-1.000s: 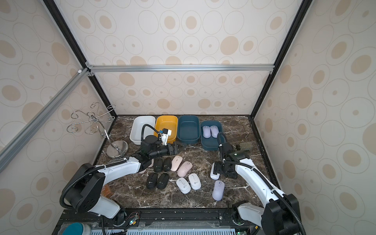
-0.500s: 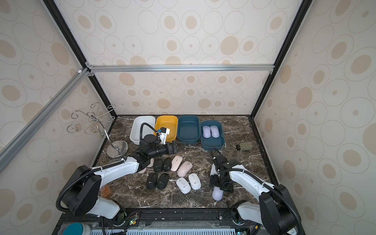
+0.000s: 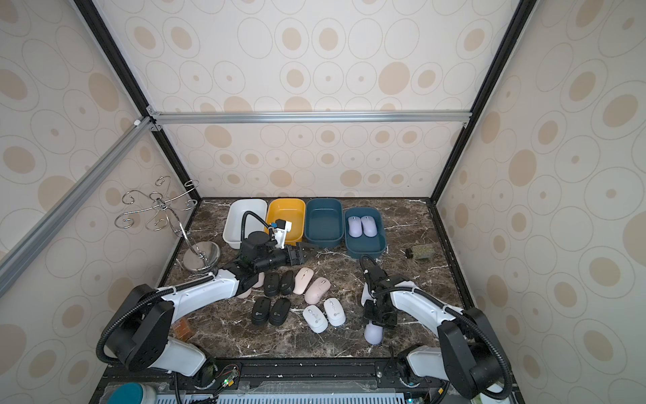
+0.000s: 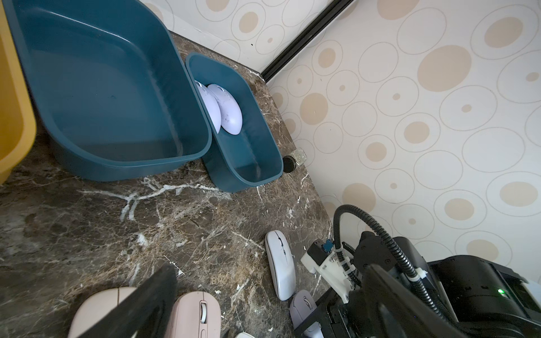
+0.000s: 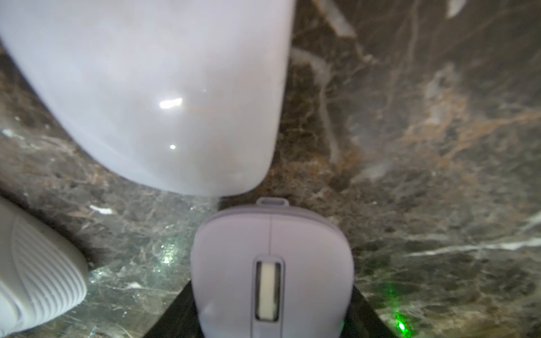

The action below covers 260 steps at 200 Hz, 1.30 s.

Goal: Place the mice by color into the storage box
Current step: Pick up the mouse from the center of the board, then place the mouse in the storage box.

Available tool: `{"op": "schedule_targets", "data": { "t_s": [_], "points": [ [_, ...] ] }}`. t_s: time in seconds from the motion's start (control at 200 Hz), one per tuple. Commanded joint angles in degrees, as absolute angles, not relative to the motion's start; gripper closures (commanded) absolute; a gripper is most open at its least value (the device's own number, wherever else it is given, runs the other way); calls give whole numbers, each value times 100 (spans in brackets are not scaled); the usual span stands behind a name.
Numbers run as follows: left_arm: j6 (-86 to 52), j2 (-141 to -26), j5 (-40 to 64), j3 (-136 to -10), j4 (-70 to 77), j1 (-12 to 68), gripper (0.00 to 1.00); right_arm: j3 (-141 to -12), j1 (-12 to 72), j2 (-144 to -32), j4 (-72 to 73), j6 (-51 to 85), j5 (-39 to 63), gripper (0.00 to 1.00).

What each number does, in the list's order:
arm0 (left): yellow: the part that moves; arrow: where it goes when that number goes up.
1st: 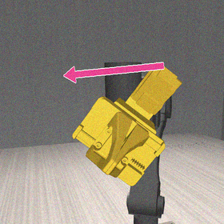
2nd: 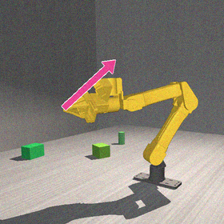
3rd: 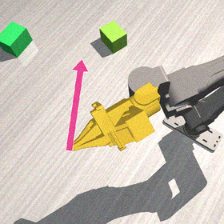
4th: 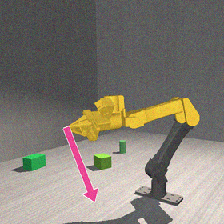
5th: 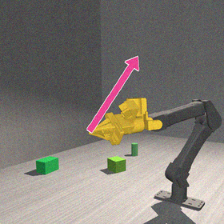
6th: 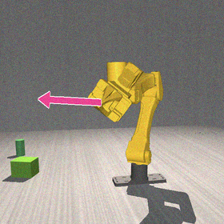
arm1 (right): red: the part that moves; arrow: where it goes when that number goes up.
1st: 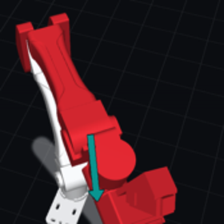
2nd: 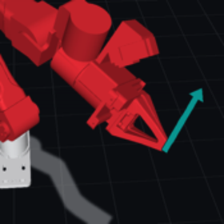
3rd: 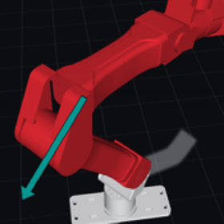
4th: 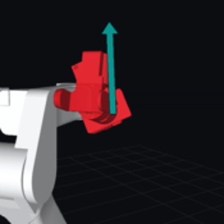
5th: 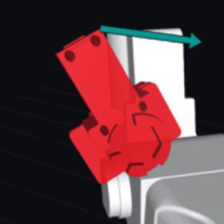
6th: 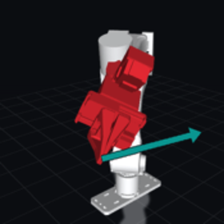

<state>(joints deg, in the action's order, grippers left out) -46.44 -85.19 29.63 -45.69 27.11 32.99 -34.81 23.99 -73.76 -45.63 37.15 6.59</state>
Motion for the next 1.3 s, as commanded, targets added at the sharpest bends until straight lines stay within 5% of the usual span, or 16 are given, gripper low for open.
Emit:
{"op": "schedule_targets", "data": {
  "t_s": [0.0, 0.645, 0.95, 1.296],
  "points": [
    [-4494, -8387, 2921, -4813, 2662, 3293, 0, -3476, 2444, -7349, -4626, 3786, 591, 47],
    [-4253, -8065, 2532, -4790, 2537, 3019, 0, -5611, 3043, -7133, -5663, 3185, -374, 53],
    [-4241, -8007, 2438, -4729, 2585, 2774, 0, -7442, 2570, -8920, -4407, 2224, -1576, 55],
    [-3991, -8045, 2215, -4768, 2422, 2760, 0, -9750, 1556, -11140, -3986, 1628, -1067, 55]
  ]
}}
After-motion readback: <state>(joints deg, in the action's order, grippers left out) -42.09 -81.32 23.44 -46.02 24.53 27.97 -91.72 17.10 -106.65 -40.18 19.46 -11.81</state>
